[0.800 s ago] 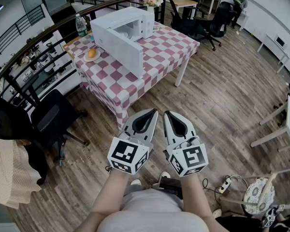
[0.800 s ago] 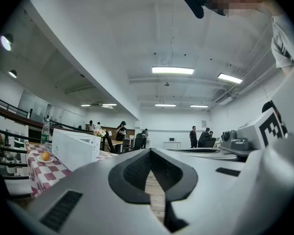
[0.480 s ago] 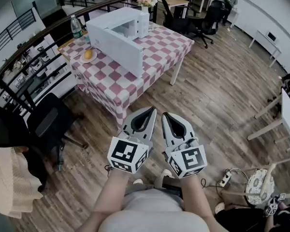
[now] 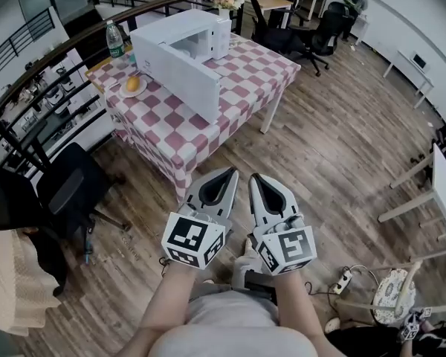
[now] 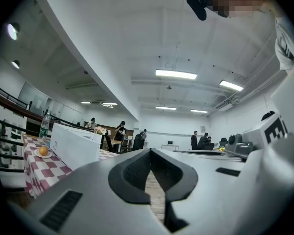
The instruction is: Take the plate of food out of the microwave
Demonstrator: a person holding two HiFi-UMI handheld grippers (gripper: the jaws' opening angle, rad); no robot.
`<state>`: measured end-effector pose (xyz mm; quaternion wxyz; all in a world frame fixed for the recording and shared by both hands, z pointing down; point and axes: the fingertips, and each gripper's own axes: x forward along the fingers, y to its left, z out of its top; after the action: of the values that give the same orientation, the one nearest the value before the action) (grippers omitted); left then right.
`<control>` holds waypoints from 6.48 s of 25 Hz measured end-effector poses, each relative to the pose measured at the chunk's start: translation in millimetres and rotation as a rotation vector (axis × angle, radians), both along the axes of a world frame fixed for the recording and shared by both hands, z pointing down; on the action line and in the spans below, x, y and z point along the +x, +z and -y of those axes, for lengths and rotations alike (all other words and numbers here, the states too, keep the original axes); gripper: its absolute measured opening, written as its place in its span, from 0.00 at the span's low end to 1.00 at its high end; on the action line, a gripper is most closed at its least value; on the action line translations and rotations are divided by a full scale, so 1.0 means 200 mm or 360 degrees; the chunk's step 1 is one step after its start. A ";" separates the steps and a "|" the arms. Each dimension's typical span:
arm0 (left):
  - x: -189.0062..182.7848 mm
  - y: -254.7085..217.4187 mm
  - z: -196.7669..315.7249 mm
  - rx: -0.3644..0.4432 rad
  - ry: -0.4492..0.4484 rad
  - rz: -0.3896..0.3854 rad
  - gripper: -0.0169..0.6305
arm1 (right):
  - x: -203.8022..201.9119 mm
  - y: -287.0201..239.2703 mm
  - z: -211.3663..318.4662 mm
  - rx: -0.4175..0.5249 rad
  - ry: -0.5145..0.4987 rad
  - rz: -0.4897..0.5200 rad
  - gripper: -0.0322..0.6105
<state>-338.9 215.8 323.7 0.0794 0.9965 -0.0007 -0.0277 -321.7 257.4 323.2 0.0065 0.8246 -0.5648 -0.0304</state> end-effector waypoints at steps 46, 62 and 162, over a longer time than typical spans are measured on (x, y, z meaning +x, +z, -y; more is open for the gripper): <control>1.61 0.17 0.33 -0.0015 -0.0396 0.0120 0.03 | 1.61 0.15 0.32 -0.0020 -0.0375 0.0073 0.09; 1.97 0.28 0.86 -0.0117 -0.0554 0.0150 0.03 | 1.97 0.23 0.87 -0.0102 -0.0529 0.0097 0.09; 2.09 0.52 2.36 -0.0223 -0.1453 0.0219 0.03 | 2.34 1.06 2.96 -0.0591 -0.0976 0.1634 0.54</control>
<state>79.3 -256.5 427.5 0.1259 0.8860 -0.4463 0.0064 145.6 -334.1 534.4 -0.1315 0.5196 -0.7027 0.4679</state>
